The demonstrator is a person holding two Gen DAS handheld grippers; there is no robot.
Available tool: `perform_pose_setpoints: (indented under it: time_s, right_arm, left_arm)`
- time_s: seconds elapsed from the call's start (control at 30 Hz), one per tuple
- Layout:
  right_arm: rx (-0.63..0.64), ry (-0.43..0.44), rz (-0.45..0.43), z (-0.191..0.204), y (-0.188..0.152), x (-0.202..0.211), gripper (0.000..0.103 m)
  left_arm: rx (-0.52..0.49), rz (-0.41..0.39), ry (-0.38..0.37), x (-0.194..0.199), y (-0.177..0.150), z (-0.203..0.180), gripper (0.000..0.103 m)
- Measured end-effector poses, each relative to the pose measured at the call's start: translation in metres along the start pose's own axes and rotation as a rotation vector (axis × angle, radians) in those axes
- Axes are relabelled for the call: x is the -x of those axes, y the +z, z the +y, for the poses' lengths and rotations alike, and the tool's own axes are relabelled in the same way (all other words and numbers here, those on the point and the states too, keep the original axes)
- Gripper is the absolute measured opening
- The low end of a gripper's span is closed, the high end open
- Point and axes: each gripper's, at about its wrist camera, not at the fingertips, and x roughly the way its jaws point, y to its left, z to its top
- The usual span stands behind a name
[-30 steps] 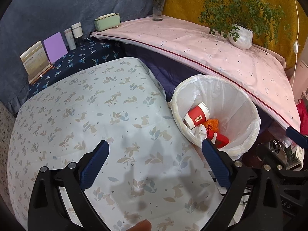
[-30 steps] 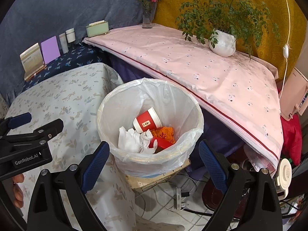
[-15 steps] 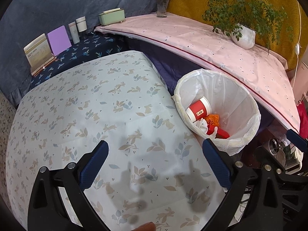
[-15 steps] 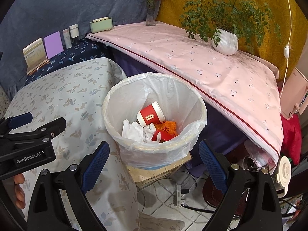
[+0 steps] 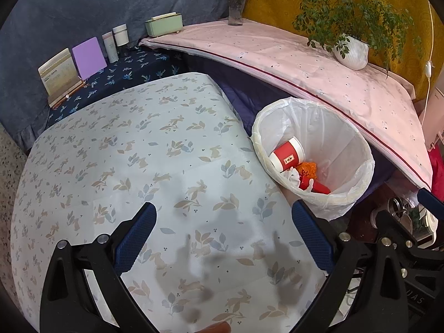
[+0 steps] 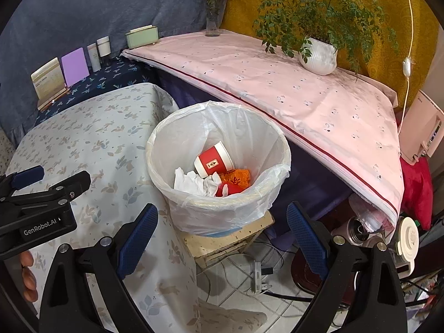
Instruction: Collect trash
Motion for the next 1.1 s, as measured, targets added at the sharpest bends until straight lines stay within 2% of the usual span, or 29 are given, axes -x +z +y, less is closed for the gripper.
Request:
perform_pose_setpoints:
  time_s: [1.1]
  right_arm:
    - [-0.002, 0.005, -0.007, -0.004, -0.004, 0.01, 0.09]
  left_arm:
    - [-0.035, 0.0, 0.015, 0.012, -0.004, -0.014, 0.094]
